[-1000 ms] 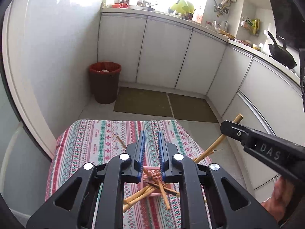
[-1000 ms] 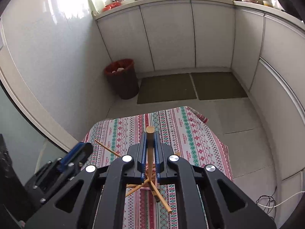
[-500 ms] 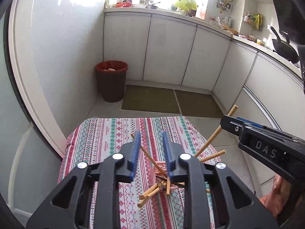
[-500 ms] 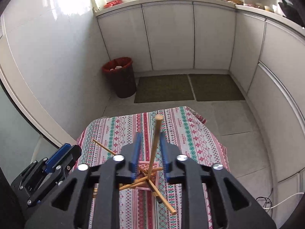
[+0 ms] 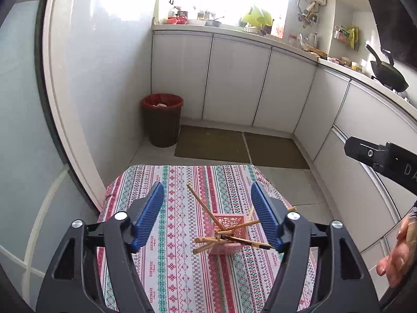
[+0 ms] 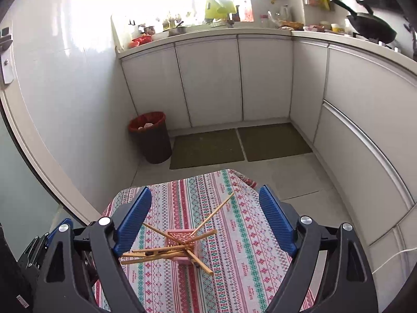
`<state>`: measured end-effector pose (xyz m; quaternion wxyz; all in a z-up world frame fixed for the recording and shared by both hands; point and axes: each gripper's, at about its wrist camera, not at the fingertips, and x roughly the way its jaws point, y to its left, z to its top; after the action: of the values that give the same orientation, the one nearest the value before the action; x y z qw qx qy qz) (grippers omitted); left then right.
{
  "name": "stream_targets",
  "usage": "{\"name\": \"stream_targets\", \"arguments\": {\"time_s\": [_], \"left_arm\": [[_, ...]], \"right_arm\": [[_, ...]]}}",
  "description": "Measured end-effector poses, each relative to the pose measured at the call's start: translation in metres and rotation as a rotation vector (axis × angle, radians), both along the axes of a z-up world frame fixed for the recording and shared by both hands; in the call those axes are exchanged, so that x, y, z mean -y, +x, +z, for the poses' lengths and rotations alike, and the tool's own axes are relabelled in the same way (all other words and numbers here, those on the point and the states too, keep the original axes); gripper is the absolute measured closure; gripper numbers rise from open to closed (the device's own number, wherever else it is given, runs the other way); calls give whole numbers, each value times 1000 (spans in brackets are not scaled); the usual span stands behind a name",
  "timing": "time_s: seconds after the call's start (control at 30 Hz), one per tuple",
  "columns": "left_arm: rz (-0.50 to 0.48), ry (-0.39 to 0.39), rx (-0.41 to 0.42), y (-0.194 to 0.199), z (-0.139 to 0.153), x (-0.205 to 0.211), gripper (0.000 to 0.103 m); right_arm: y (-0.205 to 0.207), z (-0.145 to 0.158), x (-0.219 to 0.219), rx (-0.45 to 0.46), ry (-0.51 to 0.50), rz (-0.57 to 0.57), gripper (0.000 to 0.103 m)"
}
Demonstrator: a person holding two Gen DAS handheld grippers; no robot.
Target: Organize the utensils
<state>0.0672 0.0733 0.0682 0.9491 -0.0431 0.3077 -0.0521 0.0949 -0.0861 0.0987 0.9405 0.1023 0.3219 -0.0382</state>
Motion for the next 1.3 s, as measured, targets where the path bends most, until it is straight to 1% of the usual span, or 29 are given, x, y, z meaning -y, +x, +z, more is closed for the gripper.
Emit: {"name": "stream_targets", "arguments": {"time_s": [0.07, 0.17, 0.27, 0.37, 0.43, 0.53, 0.57, 0.63, 0.7, 0.73, 0.77, 0.83, 0.87, 0.93, 1.0, 1.1, 1.13, 1.17, 1.2, 1.23, 1.27, 1.3], "left_arm": [[-11, -5, 0, -7, 1, 0, 36], [-20, -6, 7, -18, 1, 2, 34], [-18, -28, 14, -31, -4, -2, 26], [-13, -74, 10, -45, -18, -10, 26], [-5, -103, 6, -57, -32, -15, 26], [0, -130, 9, -79, -58, -23, 26], [5, -120, 19, -87, -67, -24, 26], [-5, -82, 36, -97, -79, -22, 26], [-35, -38, 40, -98, -87, -17, 25], [-48, -36, 40, -95, -88, -17, 26], [-61, -49, 38, -93, -89, -19, 25], [-69, -66, 16, -86, -93, -22, 25], [-73, -73, -6, -80, -95, -23, 25], [-76, -88, -43, -73, -103, -27, 25], [-71, -98, -79, -67, -110, -30, 25], [-58, -116, -123, -57, -119, -33, 25], [-55, -118, -135, -54, -121, -34, 25], [-49, -121, -150, -52, -124, -35, 25], [-46, -122, -160, -49, -126, -35, 25], [-44, -122, -169, -49, -128, -35, 25], [-43, -120, -175, -49, -128, -35, 25], [-43, -114, -175, -50, -128, -34, 25]], "right_arm": [[-8, 1, 10, -6, 11, -16, 18], [-17, 1, 28, -7, 19, -53, 17], [-20, -9, 50, -35, 46, -90, 16], [-10, -33, 77, -124, 87, -141, 16], [6, -61, 93, -209, 126, -158, 17], [48, -116, 105, -340, 174, -166, 17], [64, -134, 104, -386, 179, -155, 17], [95, -166, 100, -450, 176, -140, 18], [125, -192, 92, -481, 145, -124, 19], [145, -209, 88, -507, 128, -116, 23], [164, -225, 85, -531, 124, -108, 30], [192, -250, 84, -571, 128, -114, 38], [206, -263, 85, -588, 130, -123, 40], [230, -284, 87, -601, 137, -137, 41], [248, -297, 87, -607, 143, -134, 40], [273, -317, 79, -638, 125, -120, 40], [279, -325, 75, -662, 120, -113, 42], [284, -334, 72, -693, 117, -106, 55], [285, -333, 70, -667, 100, -113, 53], [286, -331, 67, -651, 73, -108, 63], [286, -328, 65, -636, 36, -95, 96], [285, -328, 65, -642, 42, -83, 96]]}}
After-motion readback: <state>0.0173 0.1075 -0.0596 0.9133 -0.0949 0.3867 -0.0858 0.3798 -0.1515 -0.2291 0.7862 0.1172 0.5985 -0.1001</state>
